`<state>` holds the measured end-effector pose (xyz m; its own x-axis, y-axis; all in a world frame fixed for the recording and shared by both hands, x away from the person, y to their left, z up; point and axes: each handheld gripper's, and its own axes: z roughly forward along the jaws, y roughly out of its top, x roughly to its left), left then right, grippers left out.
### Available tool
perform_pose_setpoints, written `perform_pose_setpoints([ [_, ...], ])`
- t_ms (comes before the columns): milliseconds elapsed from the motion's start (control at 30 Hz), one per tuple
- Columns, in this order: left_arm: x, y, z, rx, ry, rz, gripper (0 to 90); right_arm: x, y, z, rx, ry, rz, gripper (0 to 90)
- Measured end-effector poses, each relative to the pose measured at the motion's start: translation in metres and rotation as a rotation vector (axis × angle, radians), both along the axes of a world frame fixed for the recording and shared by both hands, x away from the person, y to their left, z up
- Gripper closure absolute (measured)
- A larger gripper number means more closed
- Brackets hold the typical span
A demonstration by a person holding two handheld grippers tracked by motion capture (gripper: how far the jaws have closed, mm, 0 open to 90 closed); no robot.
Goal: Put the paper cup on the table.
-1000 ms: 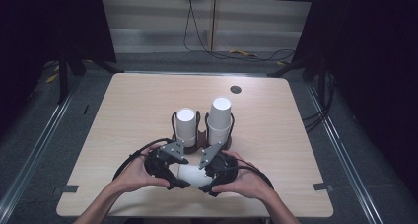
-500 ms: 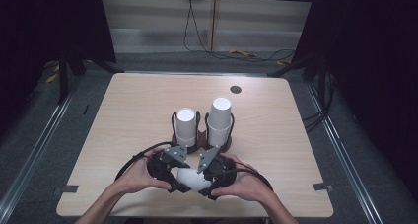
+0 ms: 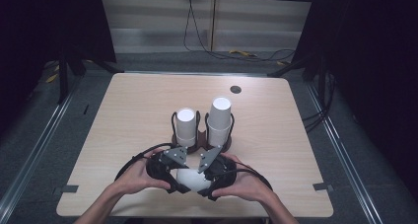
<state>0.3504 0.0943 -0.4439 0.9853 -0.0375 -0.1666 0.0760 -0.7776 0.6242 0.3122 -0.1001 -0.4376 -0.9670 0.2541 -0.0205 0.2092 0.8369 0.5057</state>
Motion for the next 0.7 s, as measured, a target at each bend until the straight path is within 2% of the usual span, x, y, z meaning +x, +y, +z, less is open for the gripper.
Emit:
perform_pose_setpoints([
  [67,0.001,0.001,0.001,-0.024,0.005,0.014,32.8,0.000,-0.001,0.001,0.009,0.004,-0.017,20.3],
  [100,0.002,0.002,0.003,-0.012,0.010,0.006,32.8,0.000,-0.002,0.002,0.021,0.003,-0.021,20.1],
  [133,0.001,0.002,0.002,-0.031,-0.001,0.028,32.8,0.000,-0.003,0.003,0.021,-0.006,-0.028,19.5],
  [233,0.002,0.005,0.004,-0.040,-0.005,0.035,32.8,0.002,-0.006,0.004,0.043,-0.010,-0.047,17.2],
  [433,0.003,0.008,0.006,-0.045,-0.010,0.040,32.8,0.005,-0.012,0.005,0.072,0.000,-0.064,15.6],
  [467,0.004,0.009,0.008,-0.026,-0.007,0.039,32.8,0.005,-0.013,0.005,0.080,-0.001,-0.070,15.6],
  [500,0.004,0.009,0.006,-0.046,0.000,0.045,32.6,0.005,-0.013,0.004,0.081,0.006,-0.078,15.5],
  [567,0.003,0.009,0.006,-0.052,-0.006,0.050,32.6,0.005,-0.015,0.002,0.081,0.005,-0.076,15.7],
  [600,0.004,0.009,0.007,-0.037,-0.007,0.041,32.6,0.005,-0.015,0.001,0.088,0.012,-0.081,15.6],
  [633,0.003,0.009,0.006,-0.057,-0.003,0.049,32.6,0.005,-0.016,0.001,0.091,0.018,-0.082,15.7],
  [700,0.003,0.010,0.007,-0.067,-0.007,0.061,32.6,0.005,-0.018,0.001,0.093,0.017,-0.089,15.6],
])
